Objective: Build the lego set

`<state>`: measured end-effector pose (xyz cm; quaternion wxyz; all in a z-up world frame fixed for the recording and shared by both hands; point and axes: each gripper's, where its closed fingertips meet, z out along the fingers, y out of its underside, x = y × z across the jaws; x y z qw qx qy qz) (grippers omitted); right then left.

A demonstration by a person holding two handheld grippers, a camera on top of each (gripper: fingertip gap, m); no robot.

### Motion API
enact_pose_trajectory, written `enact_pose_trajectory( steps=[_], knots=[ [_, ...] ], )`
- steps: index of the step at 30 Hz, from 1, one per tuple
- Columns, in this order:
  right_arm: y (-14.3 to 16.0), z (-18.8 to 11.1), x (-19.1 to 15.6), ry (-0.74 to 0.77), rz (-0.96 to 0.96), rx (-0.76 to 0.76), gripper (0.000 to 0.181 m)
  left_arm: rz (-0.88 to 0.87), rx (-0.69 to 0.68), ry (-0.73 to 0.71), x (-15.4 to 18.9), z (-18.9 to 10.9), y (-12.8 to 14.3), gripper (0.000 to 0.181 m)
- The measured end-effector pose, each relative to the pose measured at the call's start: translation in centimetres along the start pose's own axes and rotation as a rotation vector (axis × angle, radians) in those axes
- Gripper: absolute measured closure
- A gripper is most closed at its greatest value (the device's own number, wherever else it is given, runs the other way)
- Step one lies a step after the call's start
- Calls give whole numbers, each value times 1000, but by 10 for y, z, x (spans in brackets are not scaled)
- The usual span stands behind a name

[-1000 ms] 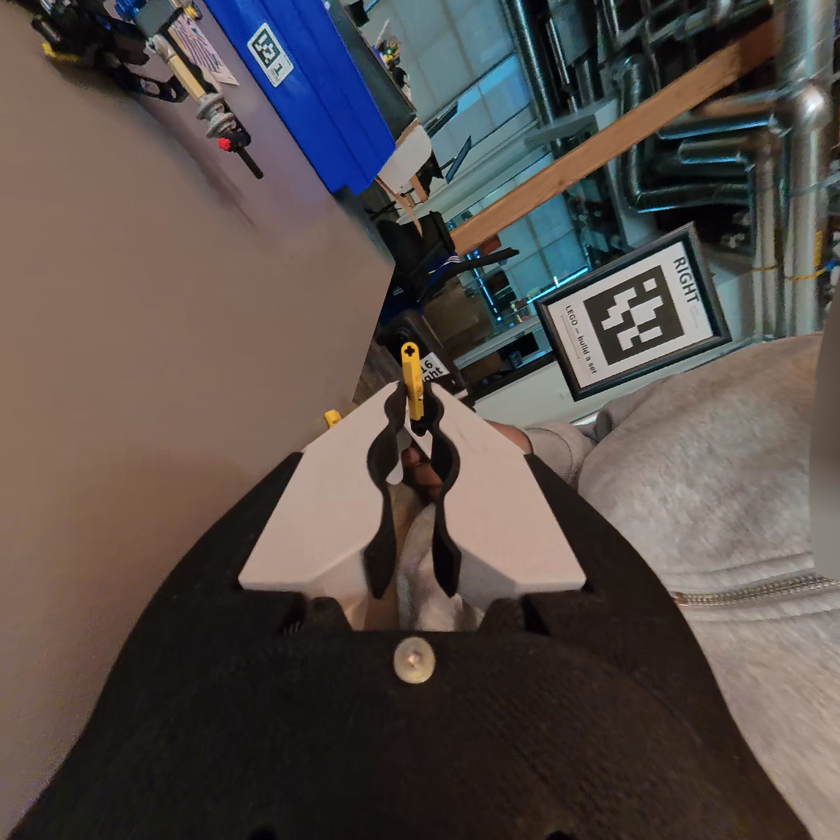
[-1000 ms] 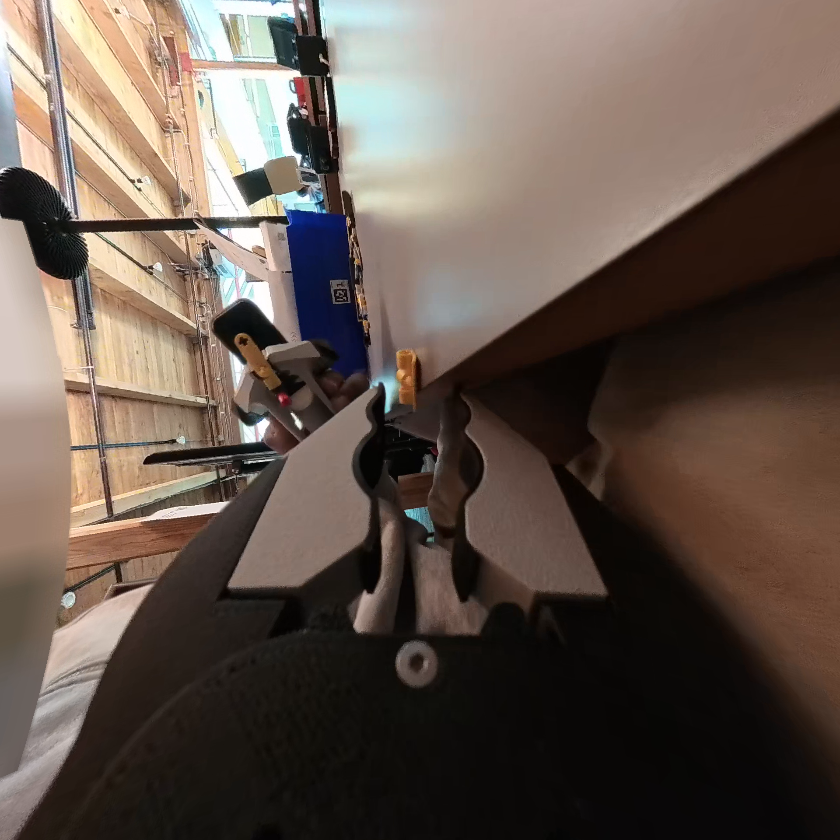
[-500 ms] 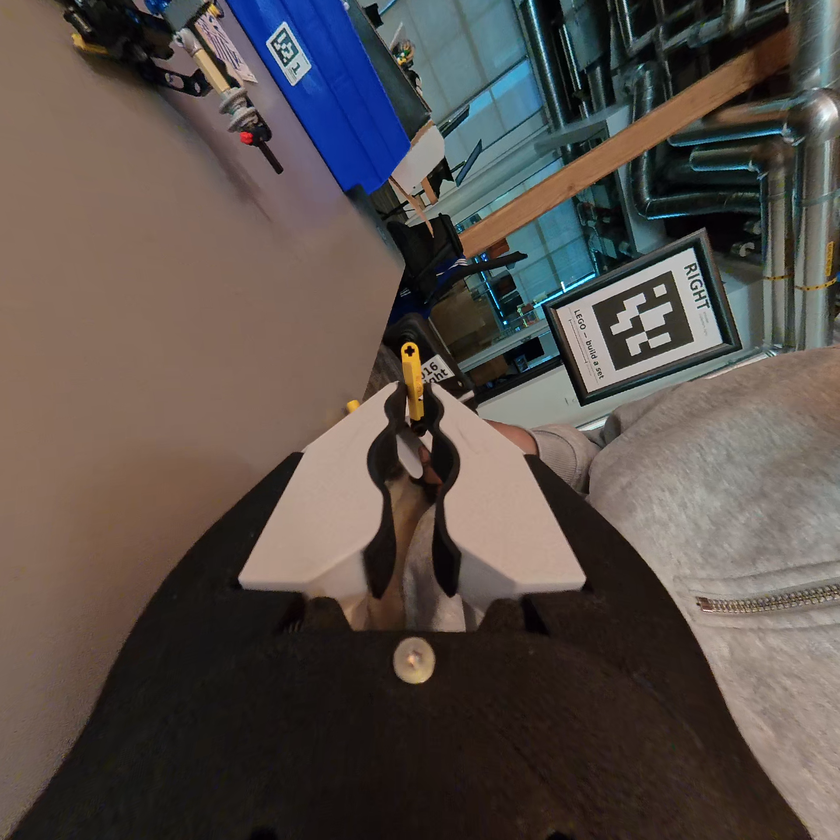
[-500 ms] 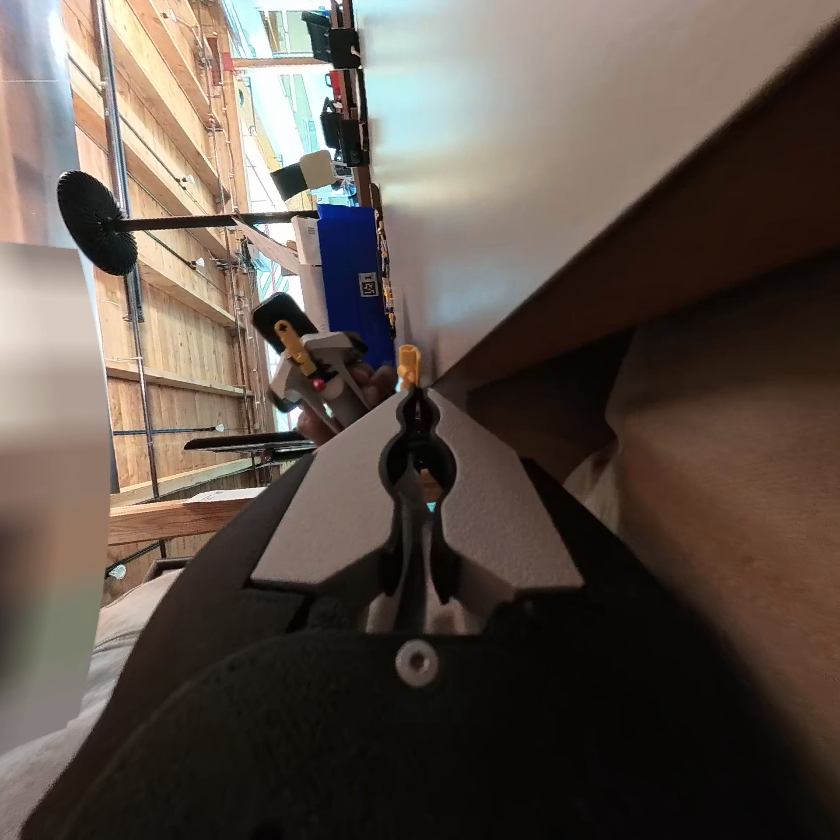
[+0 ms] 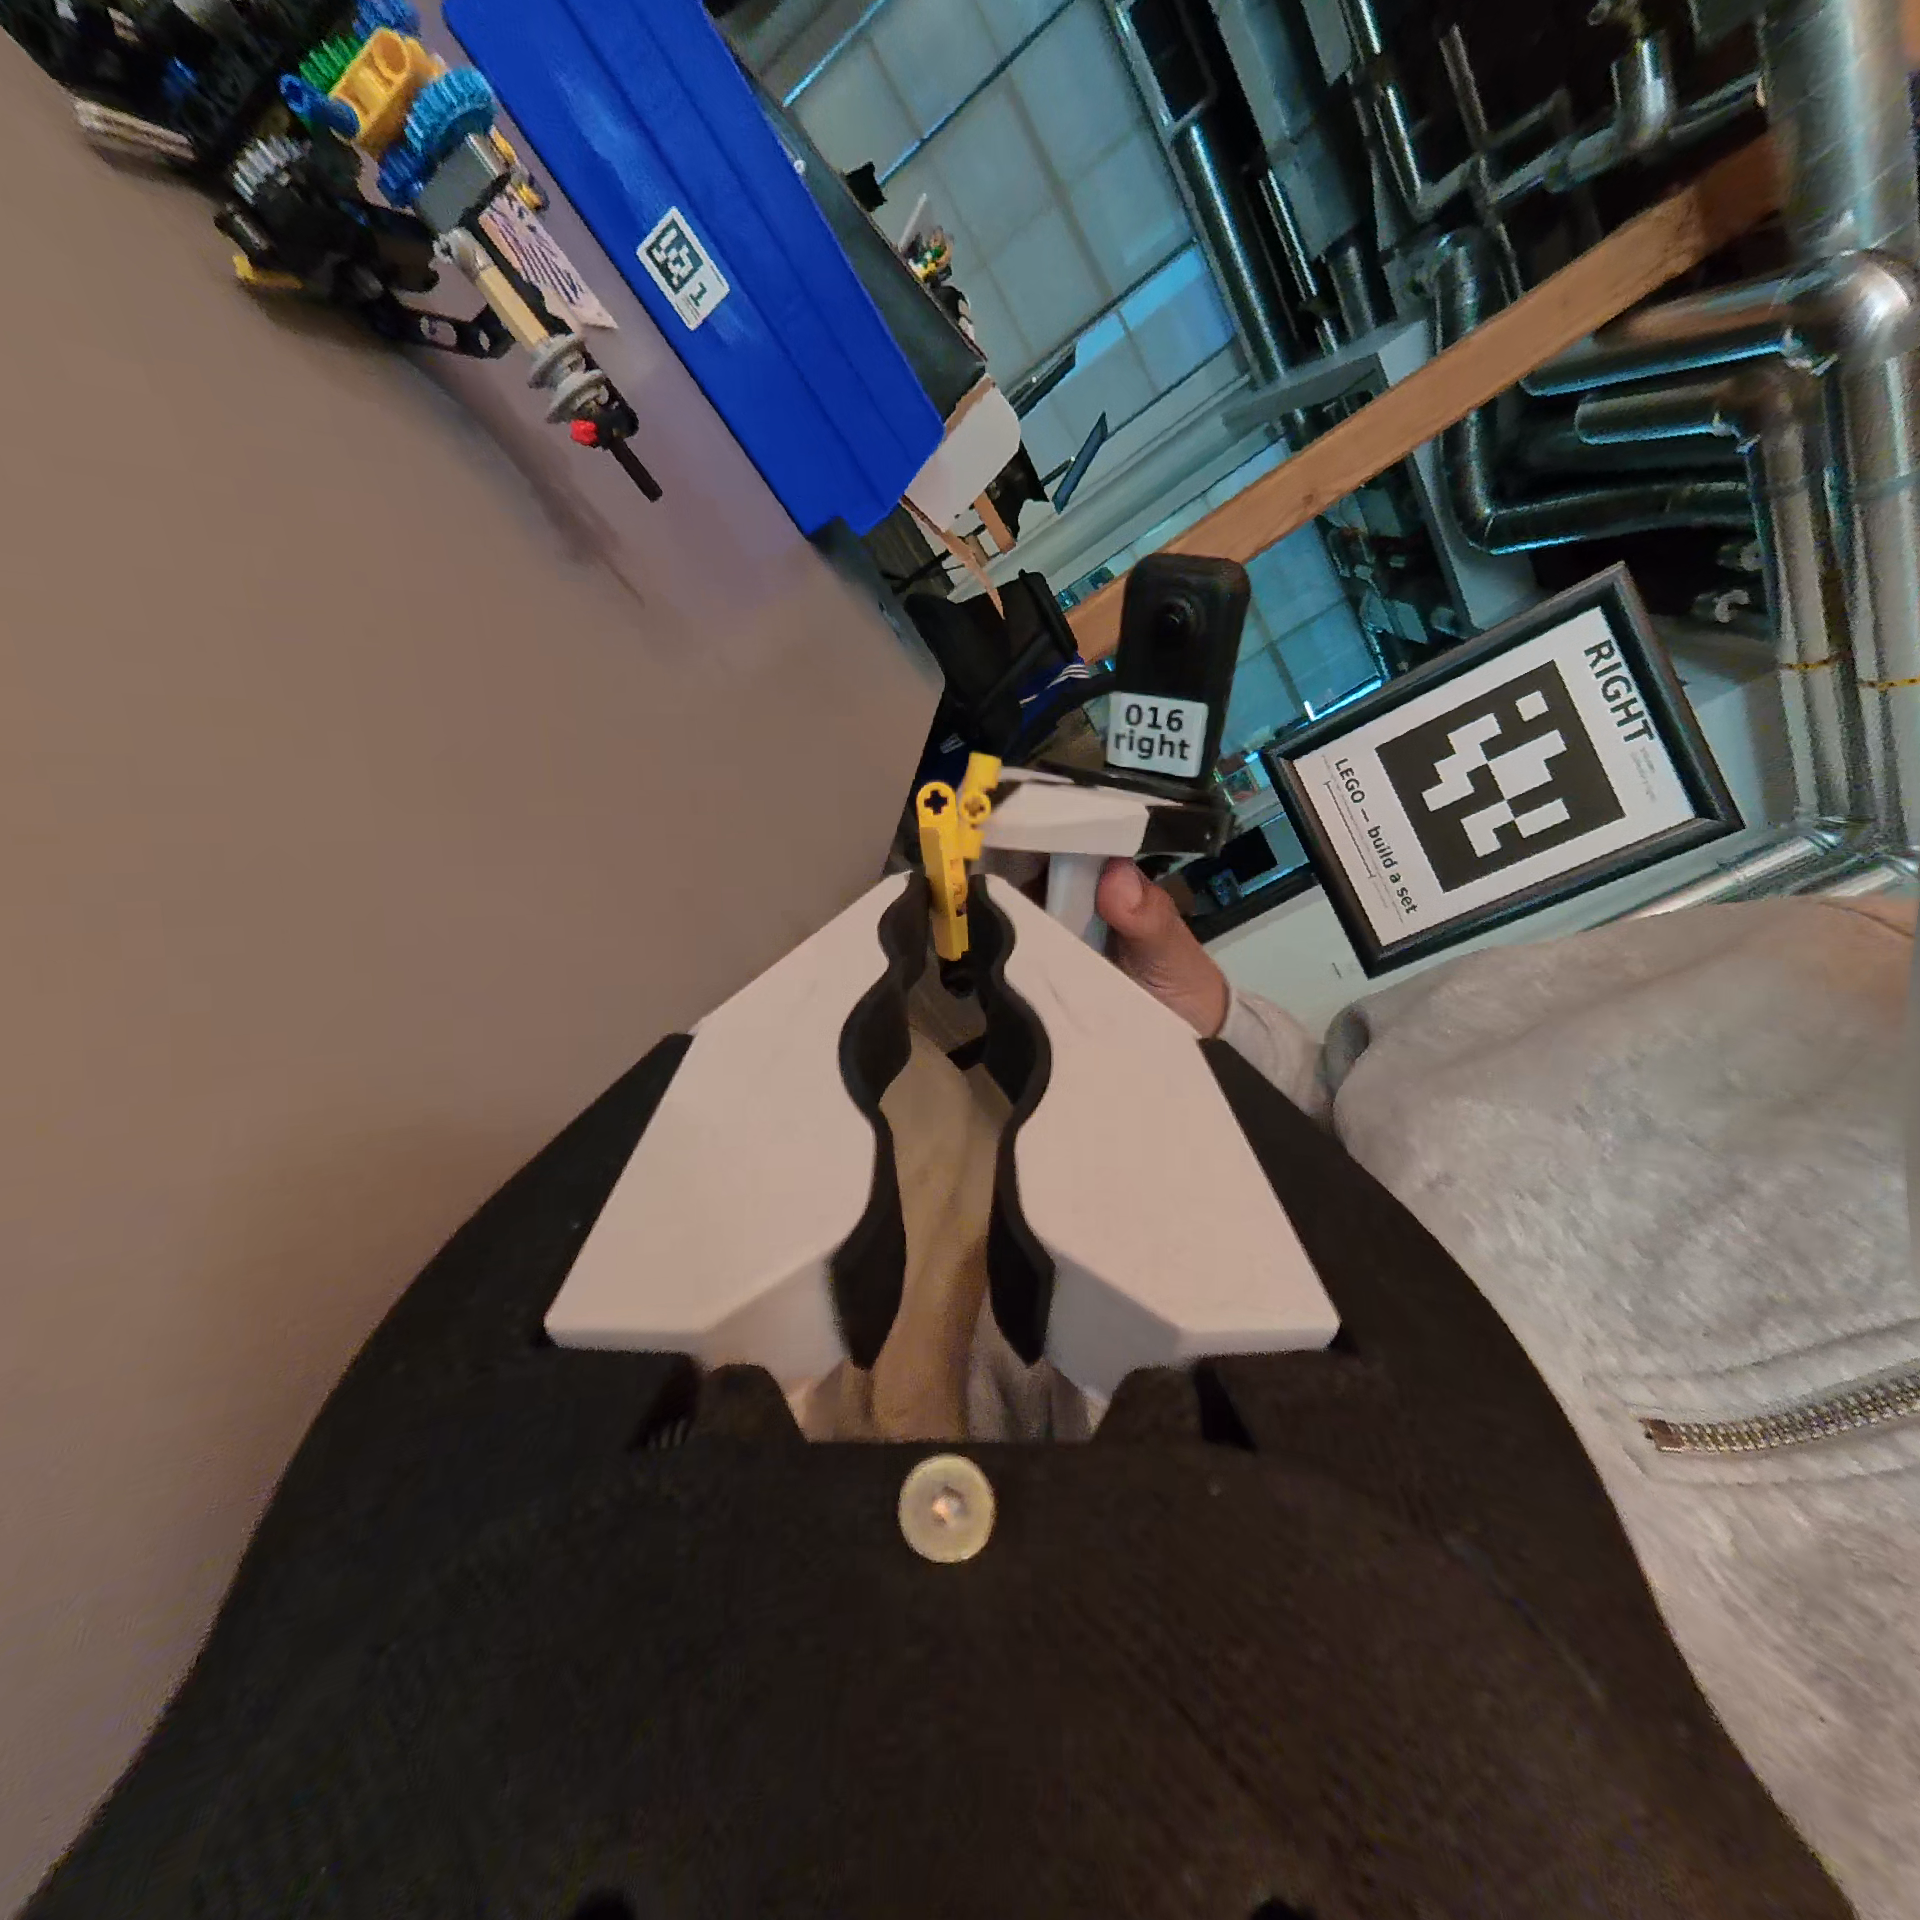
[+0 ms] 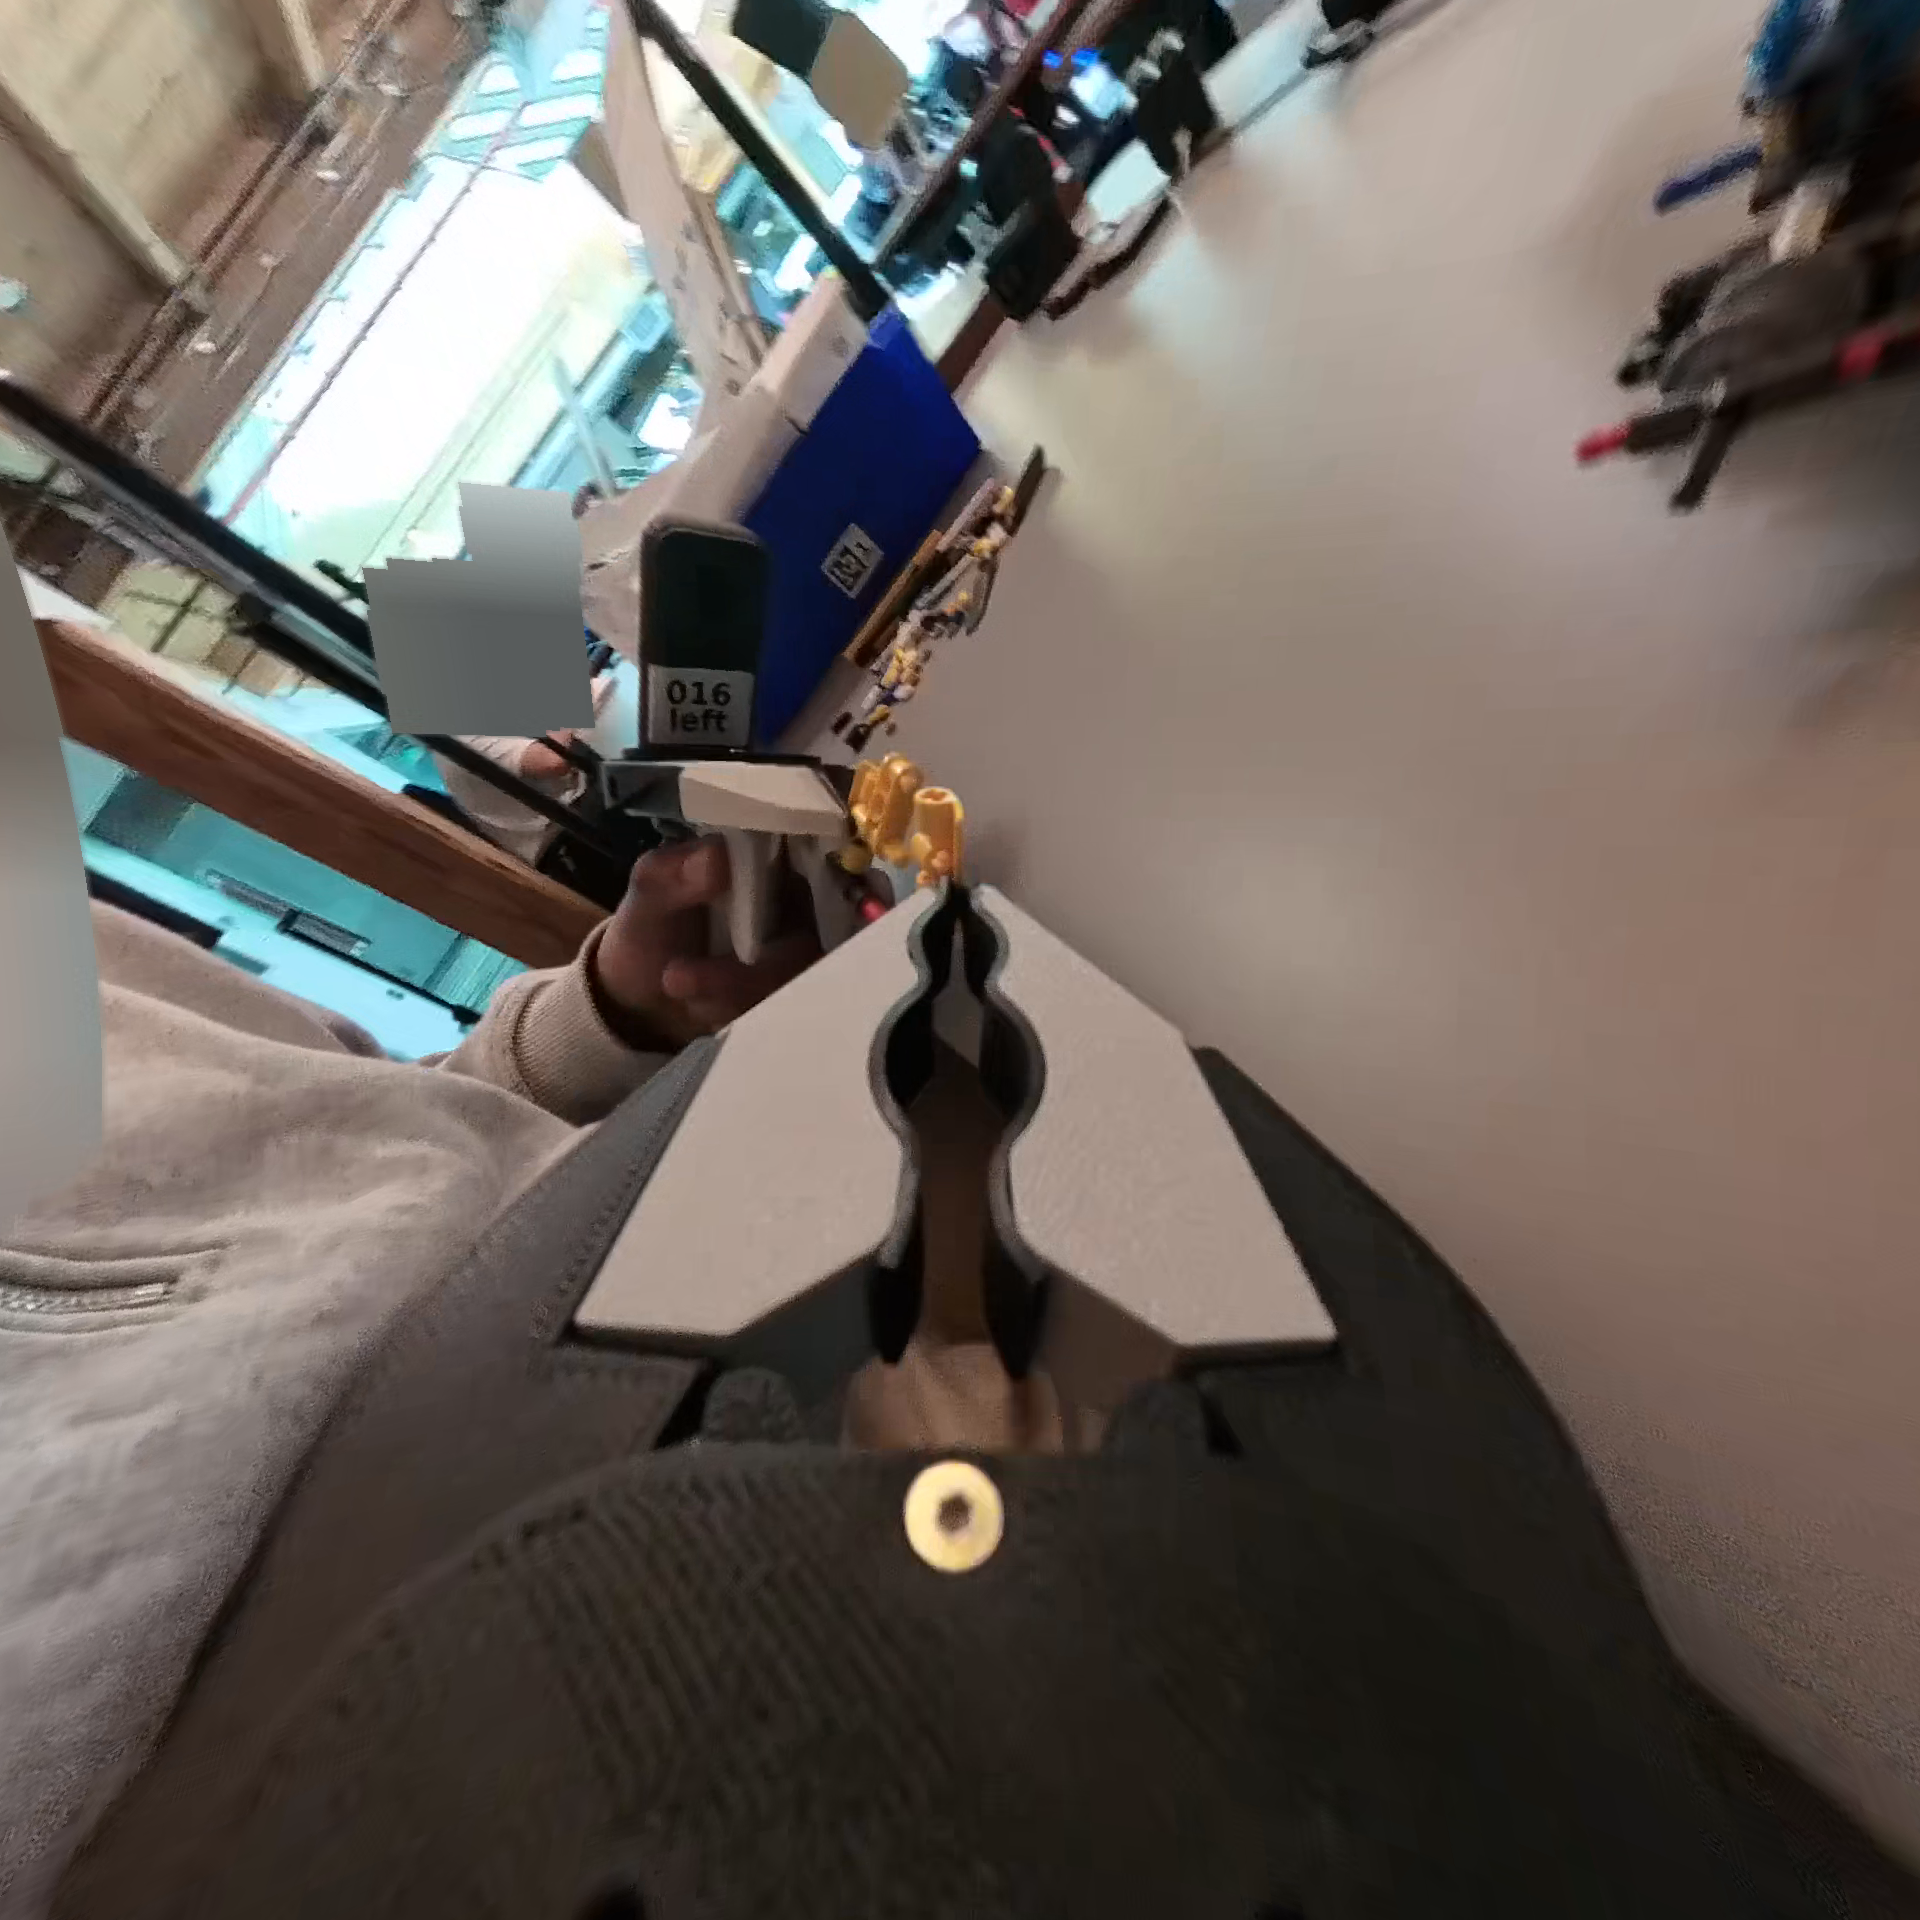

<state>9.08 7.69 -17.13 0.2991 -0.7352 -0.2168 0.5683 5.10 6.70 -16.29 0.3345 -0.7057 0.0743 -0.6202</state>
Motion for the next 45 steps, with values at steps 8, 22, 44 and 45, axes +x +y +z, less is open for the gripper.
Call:
enact_pose_trajectory(
  steps=[8,22,44,45],
  knots=[
    [13,11,-8,-200,176,-9,181,136,18,-34,7,5,0,176],
    [8,12,-11,-242,286,26,181,172,48,-77,5,8,2,176],
    [14,13,-8,-198,215,-25,181,202,4,-72,7,8,7,176],
    [14,13,-8,-192,200,-33,181,202,-3,-73,7,8,8,176]
  ],
)
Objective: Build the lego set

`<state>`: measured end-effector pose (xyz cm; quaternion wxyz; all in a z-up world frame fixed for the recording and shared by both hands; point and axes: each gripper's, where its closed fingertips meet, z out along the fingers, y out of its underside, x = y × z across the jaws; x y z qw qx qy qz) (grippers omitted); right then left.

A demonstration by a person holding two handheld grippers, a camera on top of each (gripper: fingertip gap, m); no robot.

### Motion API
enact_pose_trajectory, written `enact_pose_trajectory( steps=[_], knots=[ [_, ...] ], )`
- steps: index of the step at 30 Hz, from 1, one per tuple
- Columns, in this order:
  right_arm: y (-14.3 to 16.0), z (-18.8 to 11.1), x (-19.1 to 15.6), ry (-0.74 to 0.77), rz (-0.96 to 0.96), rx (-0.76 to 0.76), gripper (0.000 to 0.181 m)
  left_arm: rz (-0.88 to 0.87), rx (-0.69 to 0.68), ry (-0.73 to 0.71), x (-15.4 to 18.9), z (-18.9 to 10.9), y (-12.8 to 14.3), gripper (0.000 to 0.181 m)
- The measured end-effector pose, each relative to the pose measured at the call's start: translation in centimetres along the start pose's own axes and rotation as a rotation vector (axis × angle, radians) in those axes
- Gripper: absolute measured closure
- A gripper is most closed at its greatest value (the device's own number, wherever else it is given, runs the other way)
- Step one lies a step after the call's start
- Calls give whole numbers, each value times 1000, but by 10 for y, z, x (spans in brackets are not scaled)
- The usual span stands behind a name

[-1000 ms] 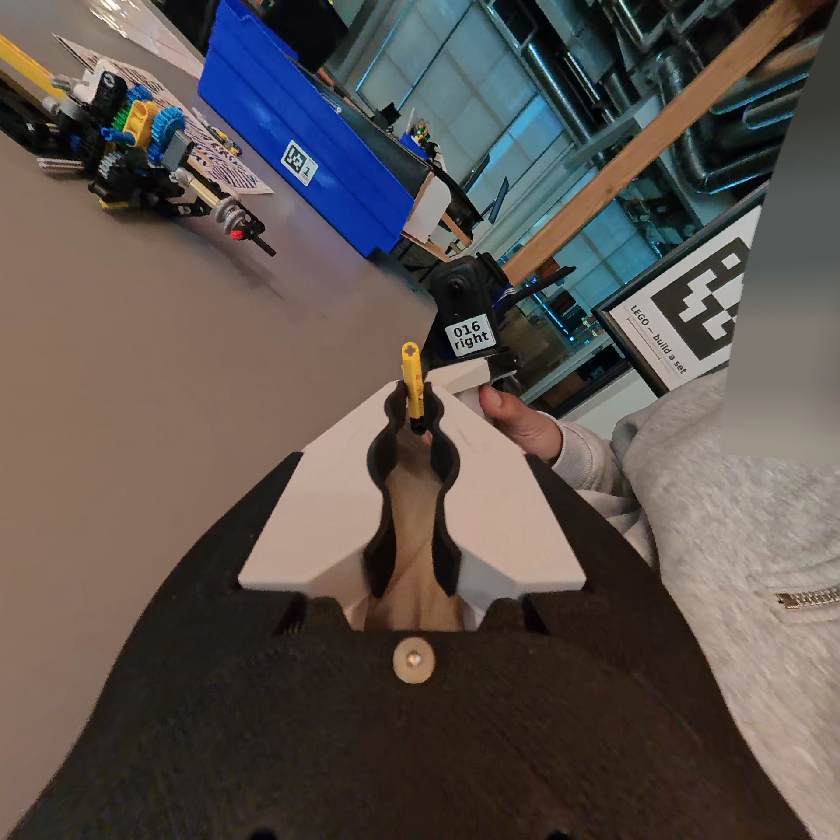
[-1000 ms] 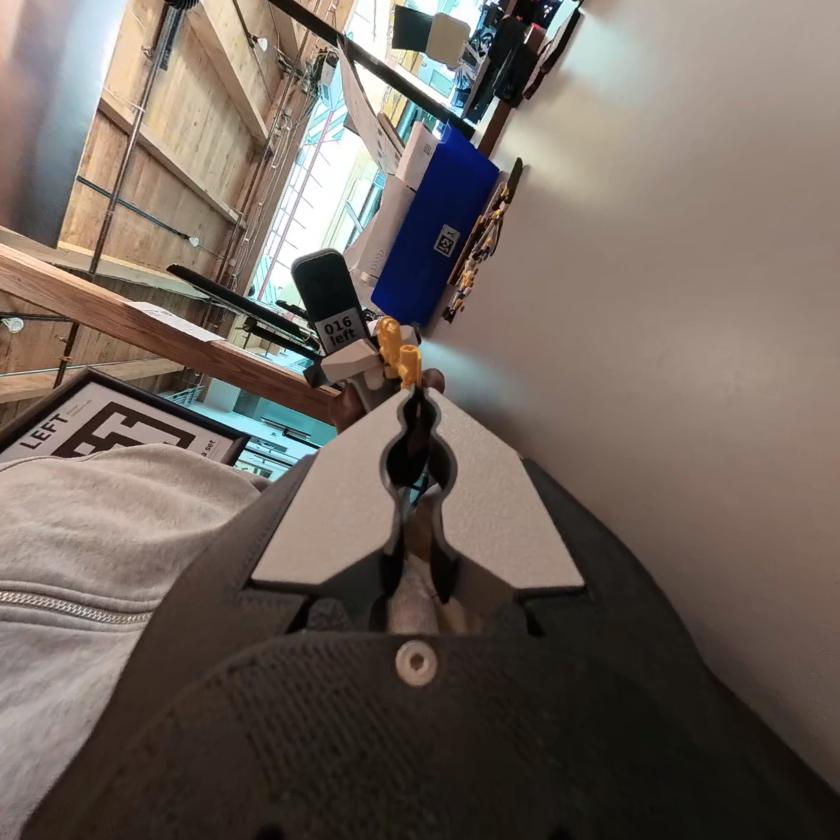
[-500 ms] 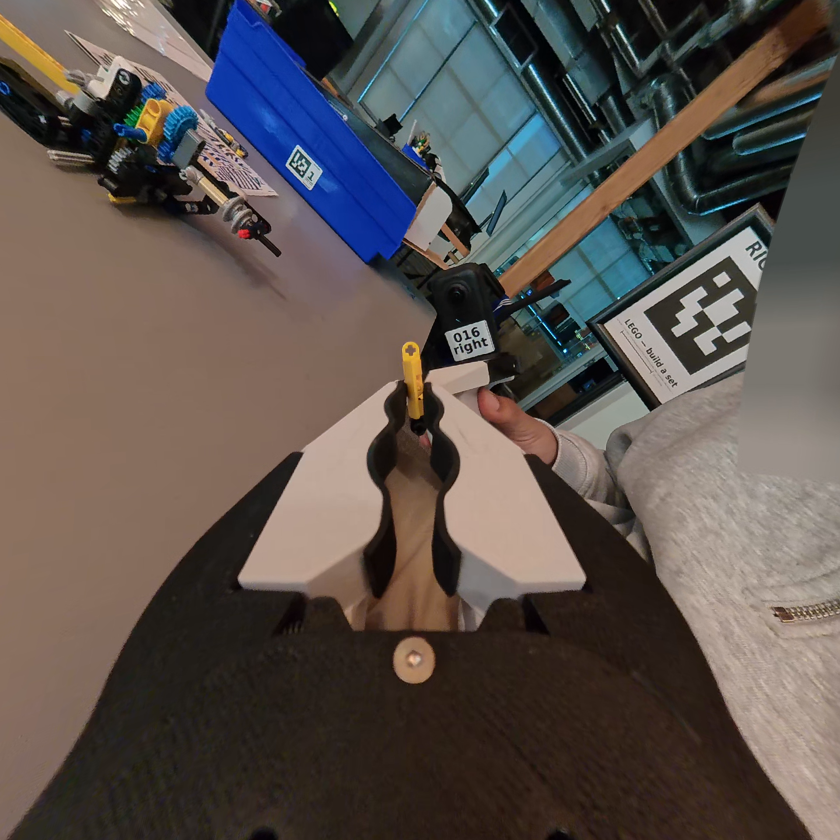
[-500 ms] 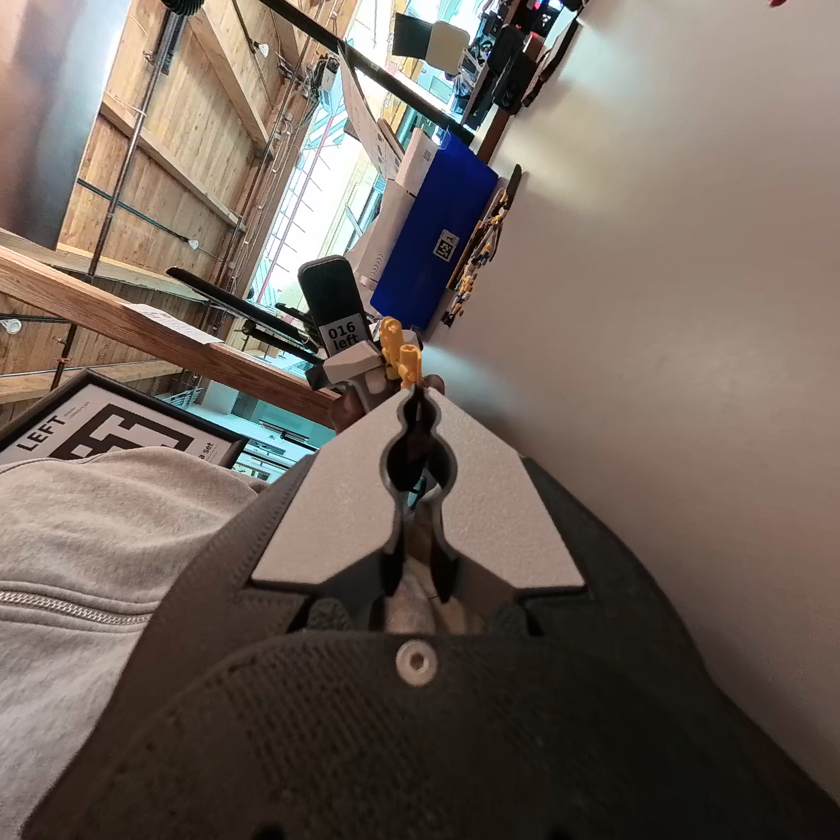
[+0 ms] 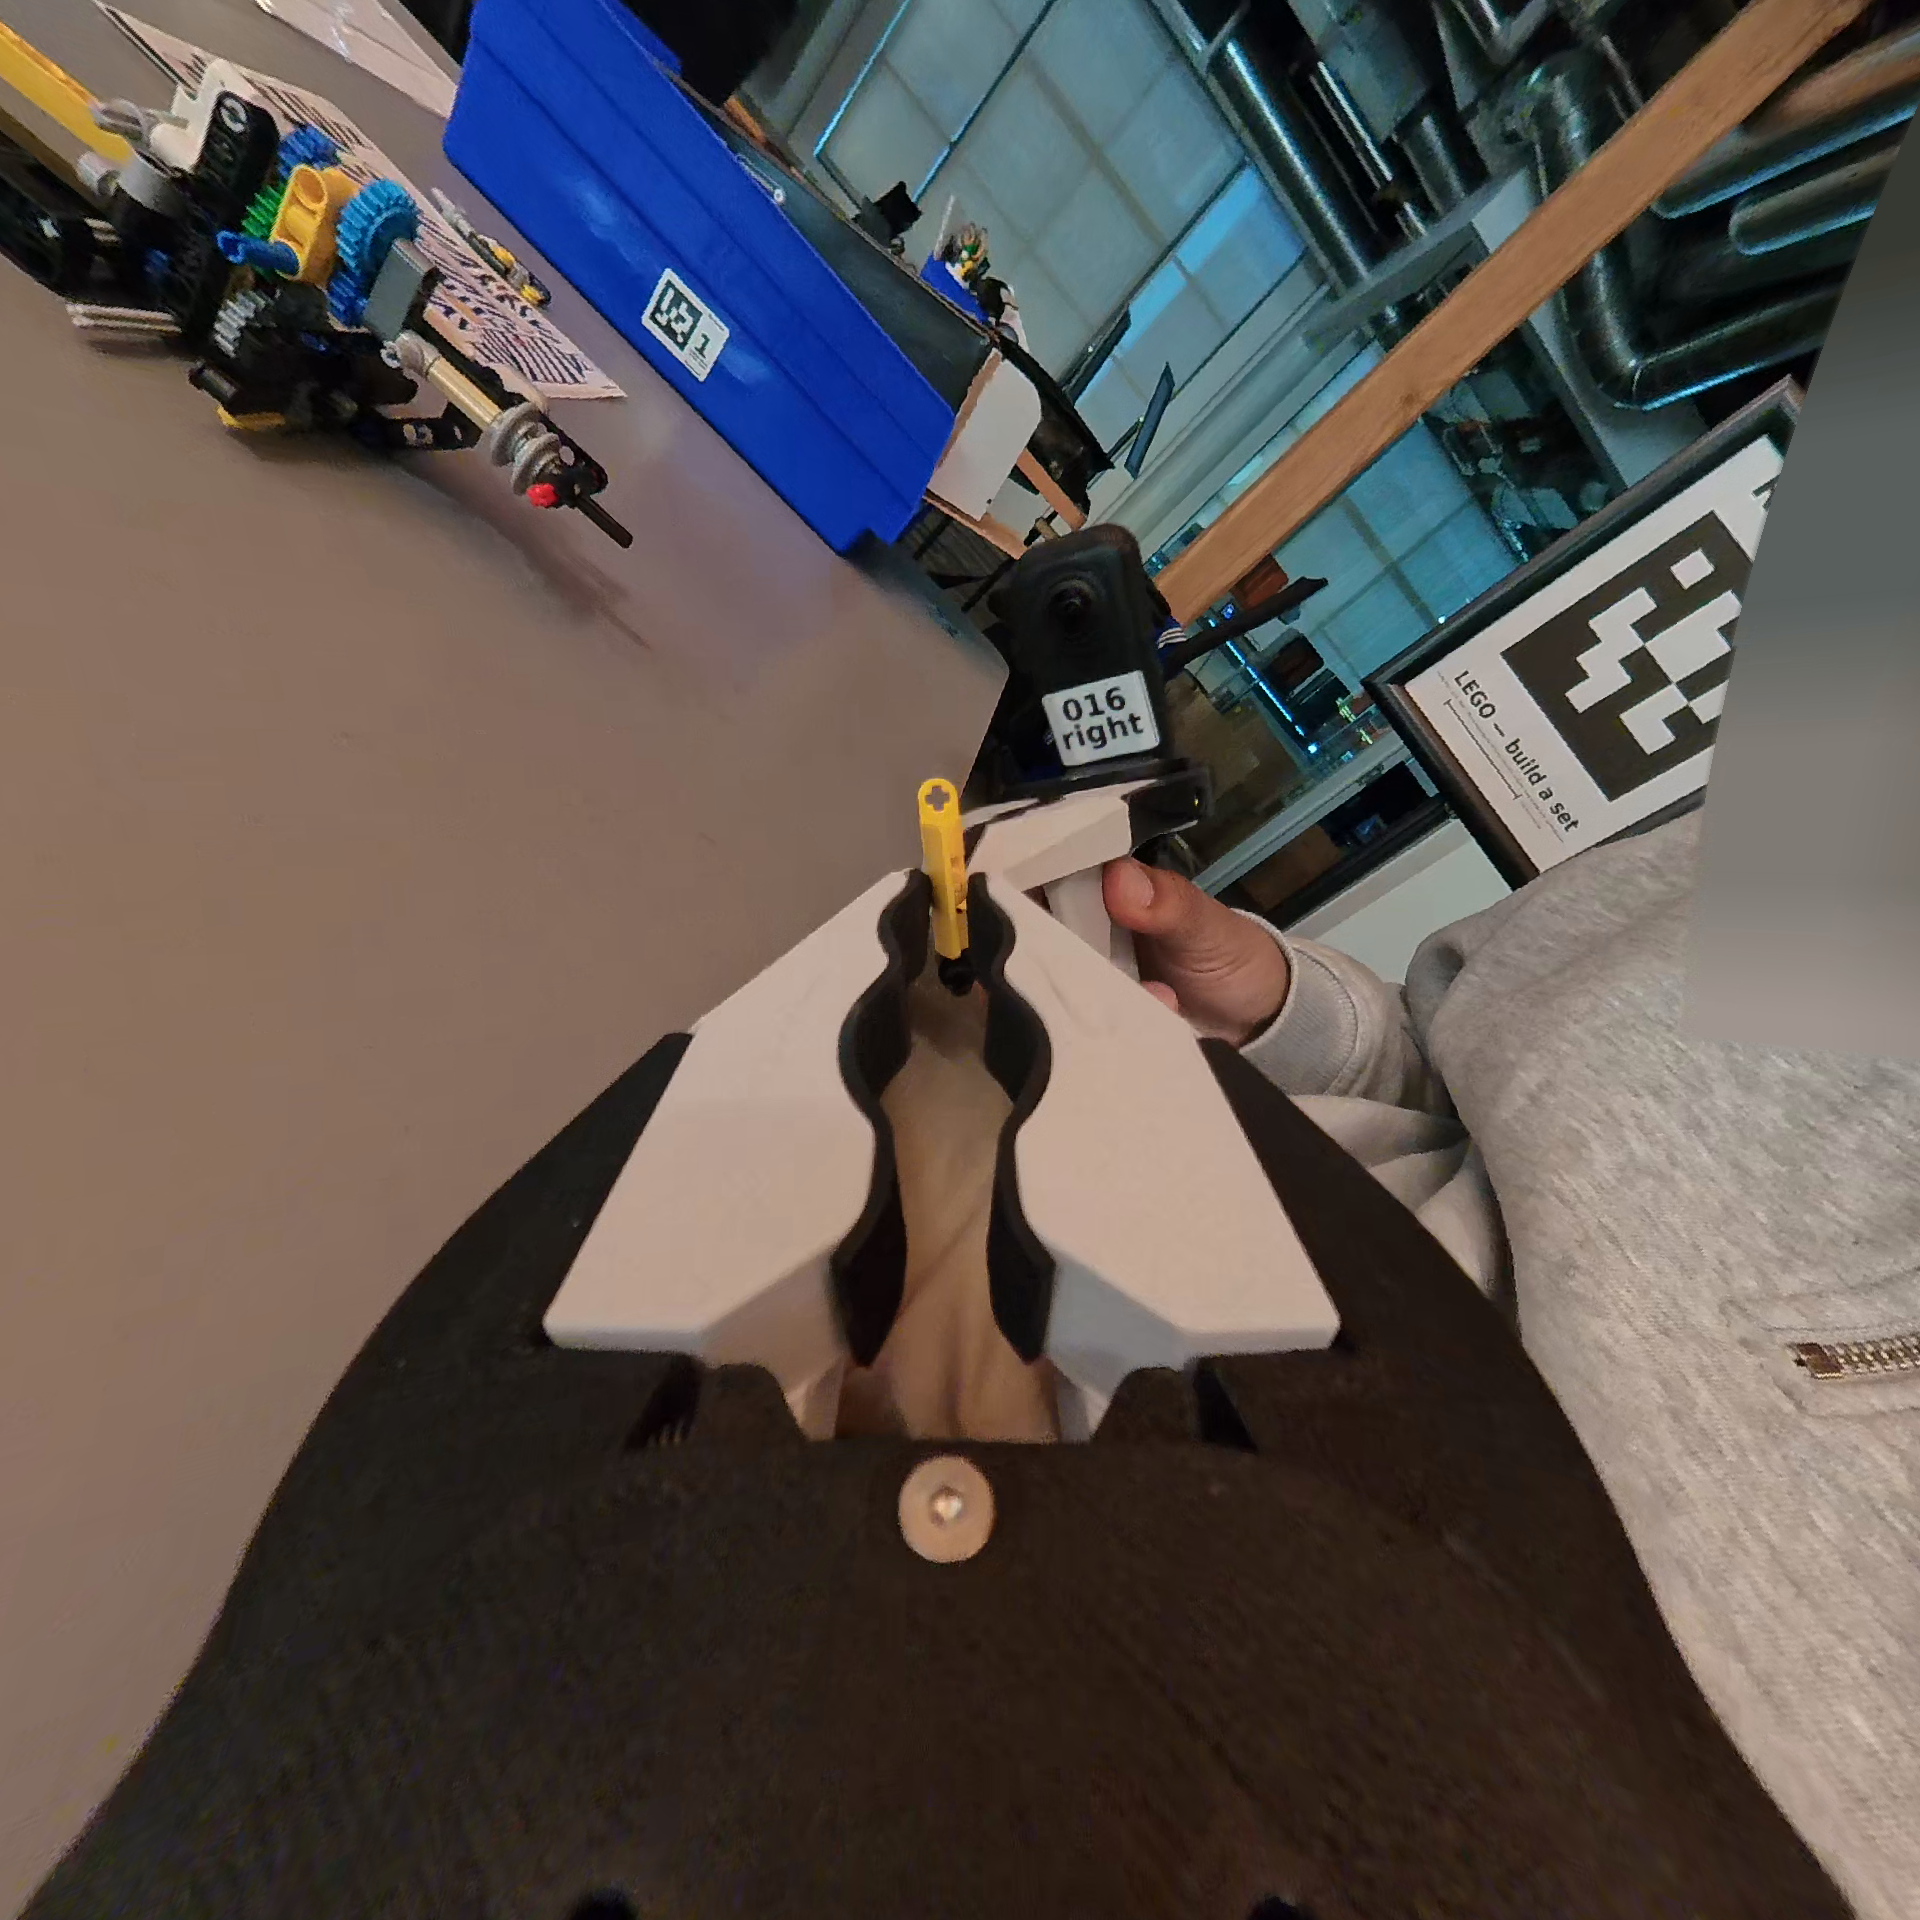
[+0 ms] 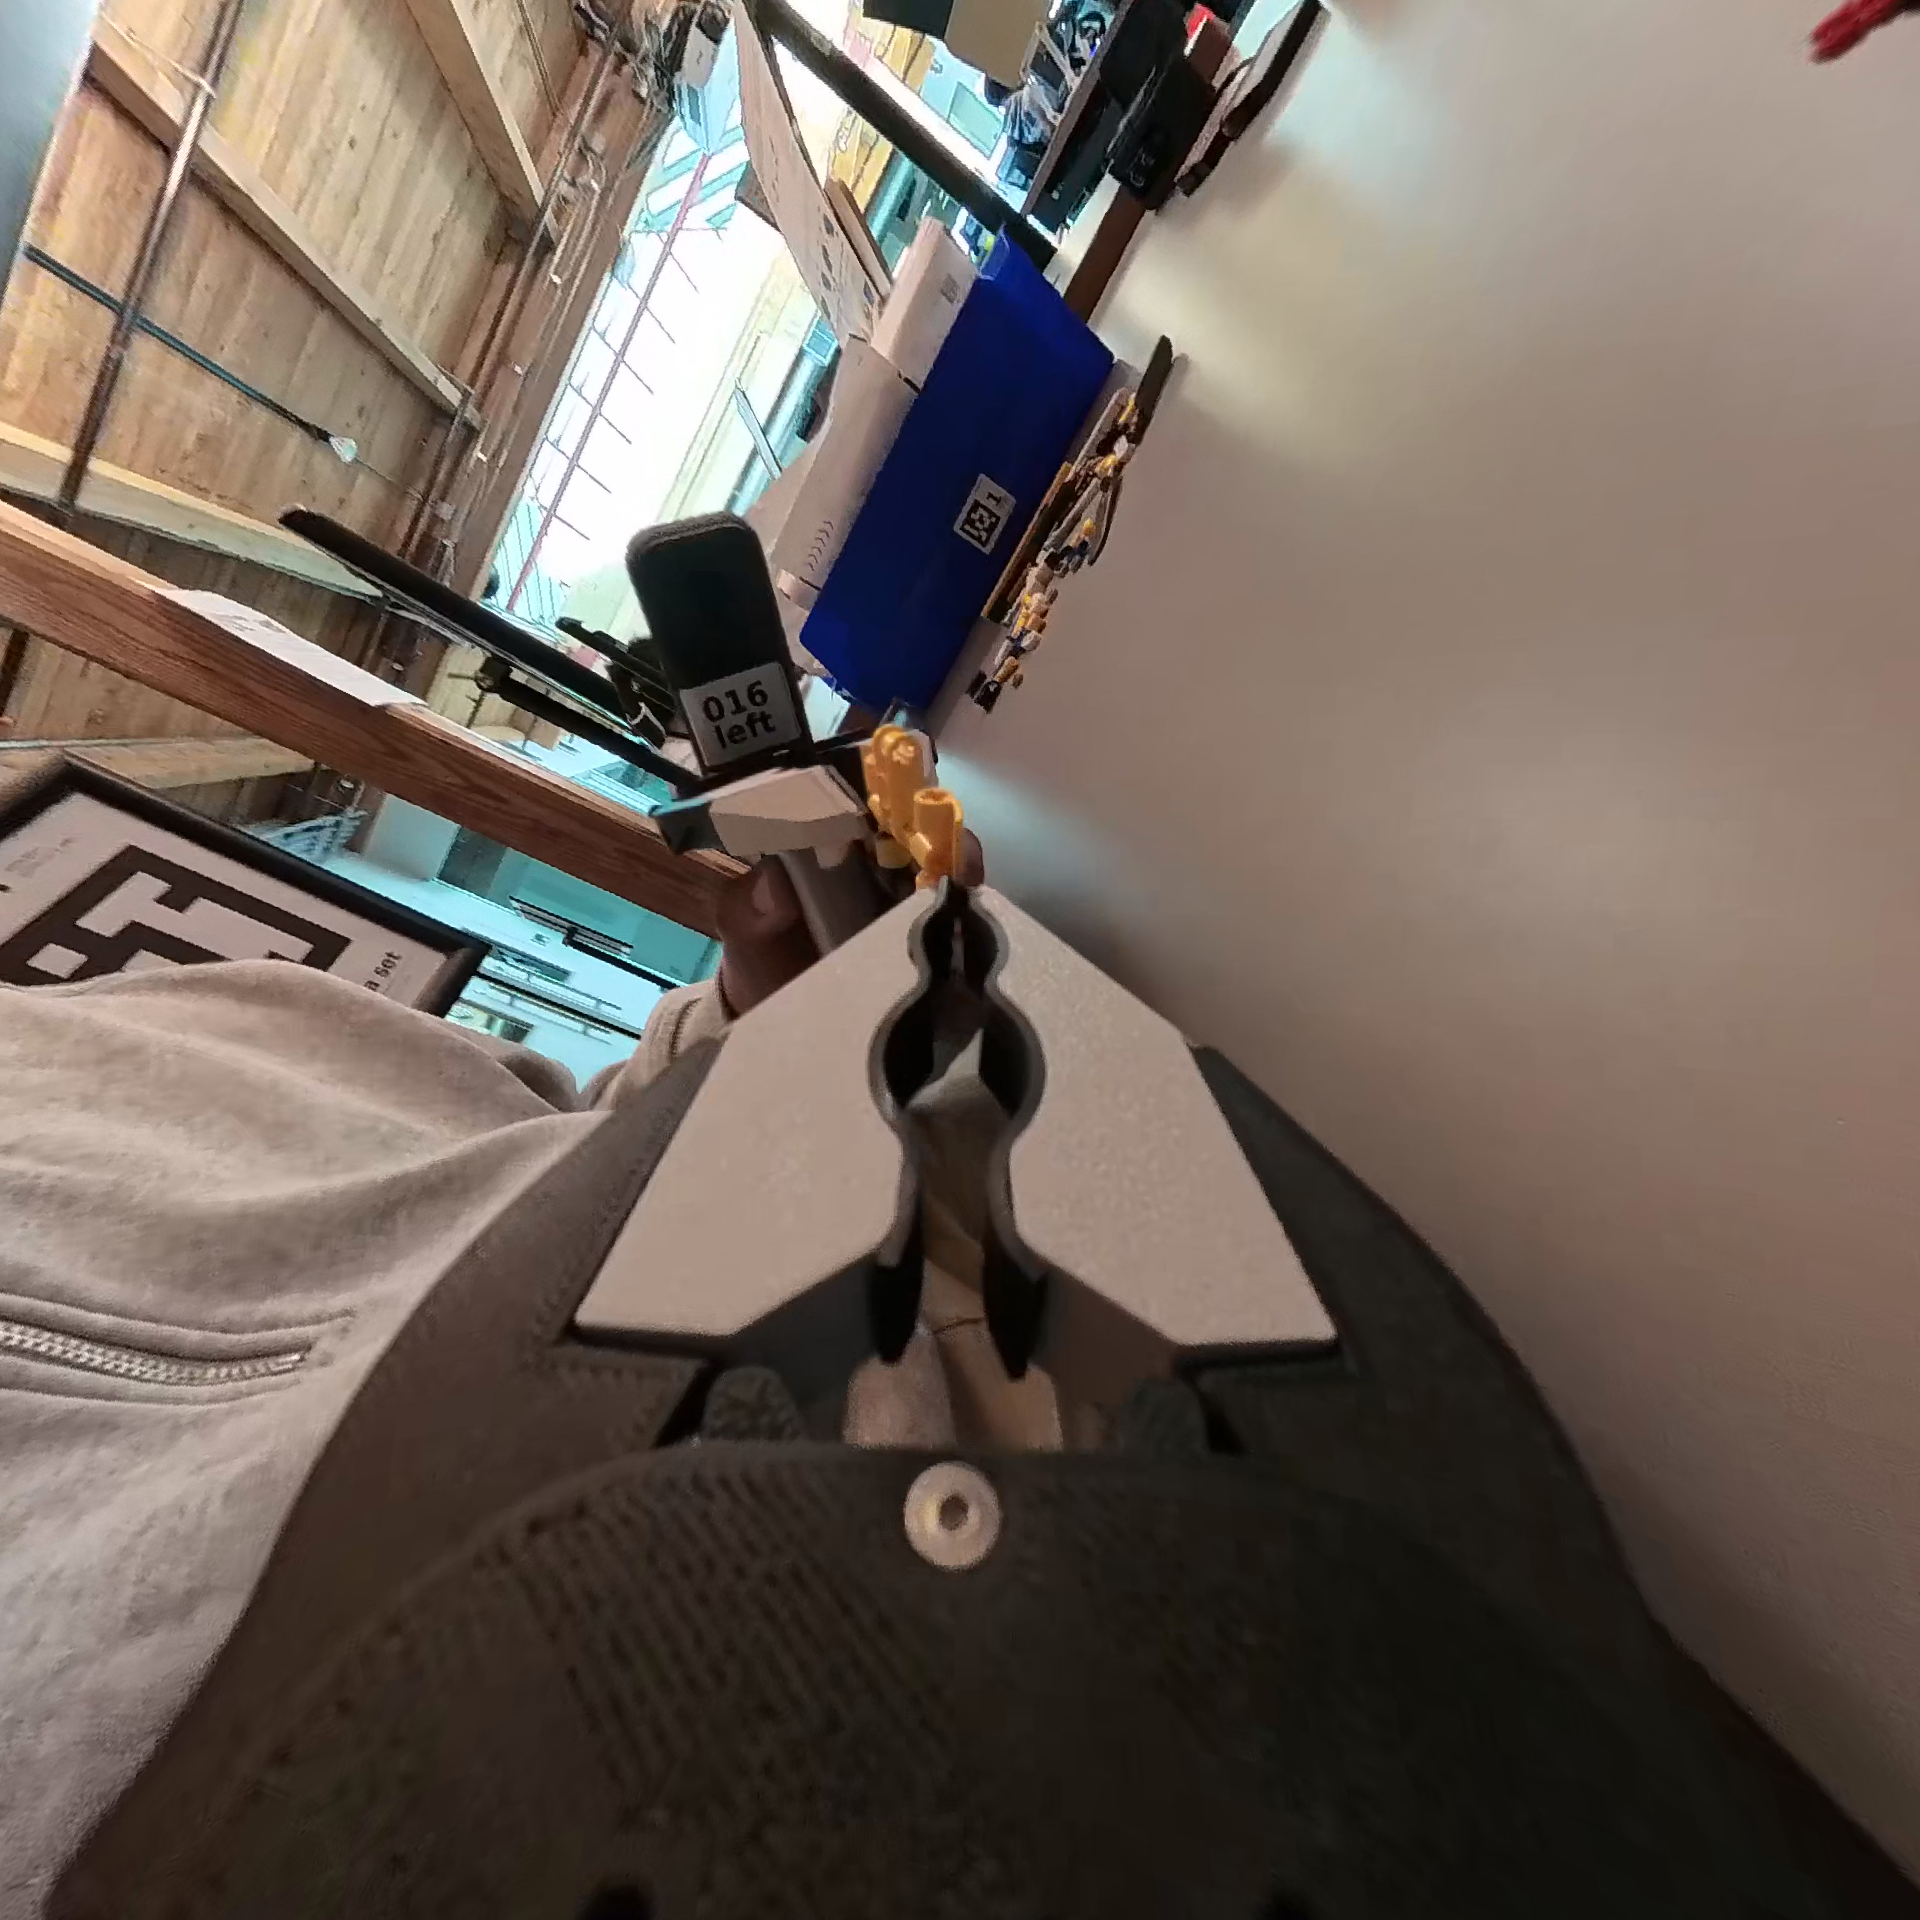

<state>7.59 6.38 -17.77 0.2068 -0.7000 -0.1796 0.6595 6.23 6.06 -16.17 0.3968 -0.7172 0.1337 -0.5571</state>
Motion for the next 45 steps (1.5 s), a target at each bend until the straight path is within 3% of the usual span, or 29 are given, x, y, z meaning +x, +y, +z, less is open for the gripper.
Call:
enact_pose_trajectory(
  steps=[14,26,36,45],
  knots=[
    [4,-1,-1,35,-155,-89,181,1,-49,19,2,-2,5,176],
    [10,-4,-8,-39,-144,-159,181,-51,-117,102,9,-3,13,176],
    [27,-7,5,75,-293,-335,181,39,-250,42,2,-3,32,176],
    [22,-8,6,47,-218,-290,181,-7,-201,48,1,0,29,176]
  ],
)
